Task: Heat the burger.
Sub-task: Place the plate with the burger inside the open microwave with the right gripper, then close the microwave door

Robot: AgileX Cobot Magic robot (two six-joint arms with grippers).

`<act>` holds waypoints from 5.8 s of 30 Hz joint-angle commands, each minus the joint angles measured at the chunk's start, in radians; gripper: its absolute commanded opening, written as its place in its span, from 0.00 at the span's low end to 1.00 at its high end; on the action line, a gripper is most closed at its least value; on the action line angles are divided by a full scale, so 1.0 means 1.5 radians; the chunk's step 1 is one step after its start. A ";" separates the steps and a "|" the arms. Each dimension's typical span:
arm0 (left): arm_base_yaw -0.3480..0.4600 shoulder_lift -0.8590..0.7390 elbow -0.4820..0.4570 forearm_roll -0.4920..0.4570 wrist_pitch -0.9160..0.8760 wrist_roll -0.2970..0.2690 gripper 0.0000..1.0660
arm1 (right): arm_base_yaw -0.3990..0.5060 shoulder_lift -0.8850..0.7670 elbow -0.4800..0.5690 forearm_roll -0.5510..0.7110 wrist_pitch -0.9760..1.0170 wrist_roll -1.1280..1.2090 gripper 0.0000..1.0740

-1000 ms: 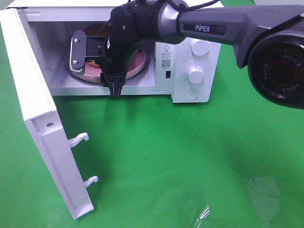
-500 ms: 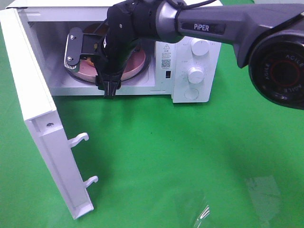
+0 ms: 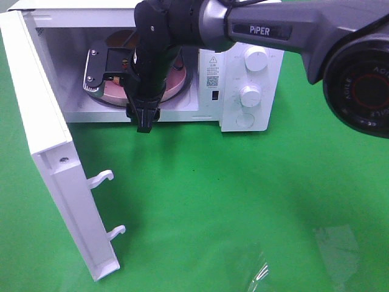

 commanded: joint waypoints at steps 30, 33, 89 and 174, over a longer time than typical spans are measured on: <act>0.000 -0.009 0.002 0.000 -0.007 -0.003 0.91 | -0.011 -0.333 0.485 -0.029 -0.234 0.075 0.70; 0.000 -0.009 0.002 0.000 -0.007 -0.003 0.91 | -0.011 -0.389 0.543 -0.029 -0.239 0.142 0.70; 0.000 -0.009 0.002 0.000 -0.007 -0.003 0.91 | -0.068 -1.177 0.972 -0.013 0.171 0.685 0.70; 0.000 -0.009 0.001 -0.005 -0.010 -0.003 0.91 | -0.448 -1.605 1.034 0.032 0.165 0.684 0.65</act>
